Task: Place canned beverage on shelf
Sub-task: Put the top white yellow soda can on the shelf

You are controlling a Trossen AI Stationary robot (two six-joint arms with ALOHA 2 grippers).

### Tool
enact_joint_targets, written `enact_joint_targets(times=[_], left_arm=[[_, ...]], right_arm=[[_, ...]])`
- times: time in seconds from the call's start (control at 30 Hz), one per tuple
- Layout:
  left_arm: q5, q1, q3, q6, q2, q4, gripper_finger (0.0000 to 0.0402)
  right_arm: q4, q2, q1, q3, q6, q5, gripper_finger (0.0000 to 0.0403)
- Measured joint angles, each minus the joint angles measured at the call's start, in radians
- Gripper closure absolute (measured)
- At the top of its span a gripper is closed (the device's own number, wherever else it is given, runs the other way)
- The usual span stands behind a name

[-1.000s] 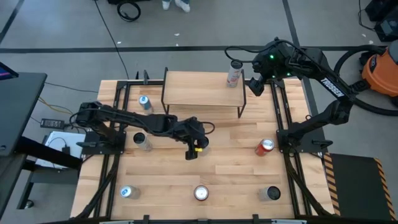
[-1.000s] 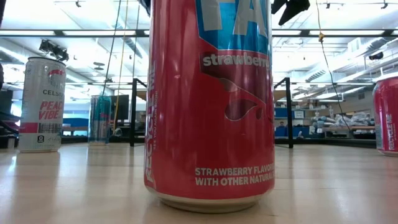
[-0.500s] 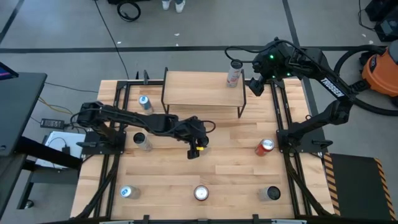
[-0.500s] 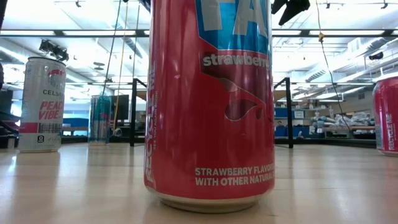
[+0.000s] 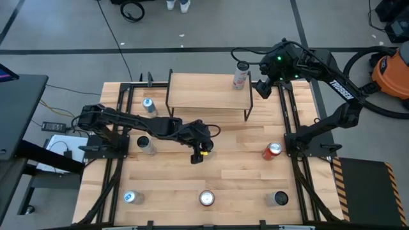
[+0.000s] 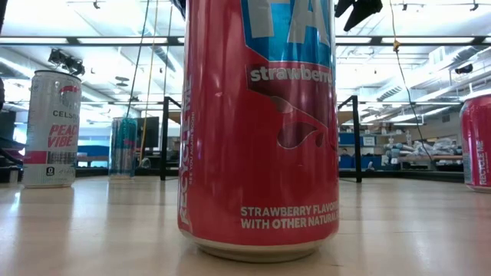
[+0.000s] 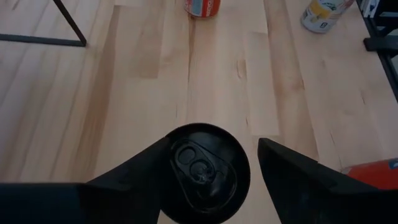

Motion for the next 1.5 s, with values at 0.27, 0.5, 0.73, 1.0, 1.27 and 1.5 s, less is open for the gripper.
enact_joint_targets(times=[0.27,0.5,0.73,1.0,1.27,1.5], left_arm=[[-0.015,0.000,0.000,0.000,-0.043,-0.010,0.0154],[-0.034,0.001,0.001,-0.004,-0.015,-0.050,0.0154],[-0.034,0.001,0.003,-0.005,-0.005,-0.044,0.0154],[-0.032,-0.001,0.003,-0.008,-0.003,-0.049,0.0154],[-0.023,0.000,-0.002,-0.055,-0.025,-0.029,0.0154],[-0.024,-0.001,-0.002,-0.053,-0.025,-0.033,0.0154]], right_arm=[[0.000,0.000,0.000,0.000,0.000,0.000,0.0045],[0.000,0.000,0.000,0.000,0.000,0.000,0.0045],[0.000,0.000,0.000,0.000,0.000,0.000,0.0045],[0.000,0.000,0.000,0.000,0.000,0.000,0.0045],[0.000,0.000,0.000,0.000,0.000,0.000,0.0045],[0.003,0.000,0.000,0.000,0.000,0.000,0.0045]])
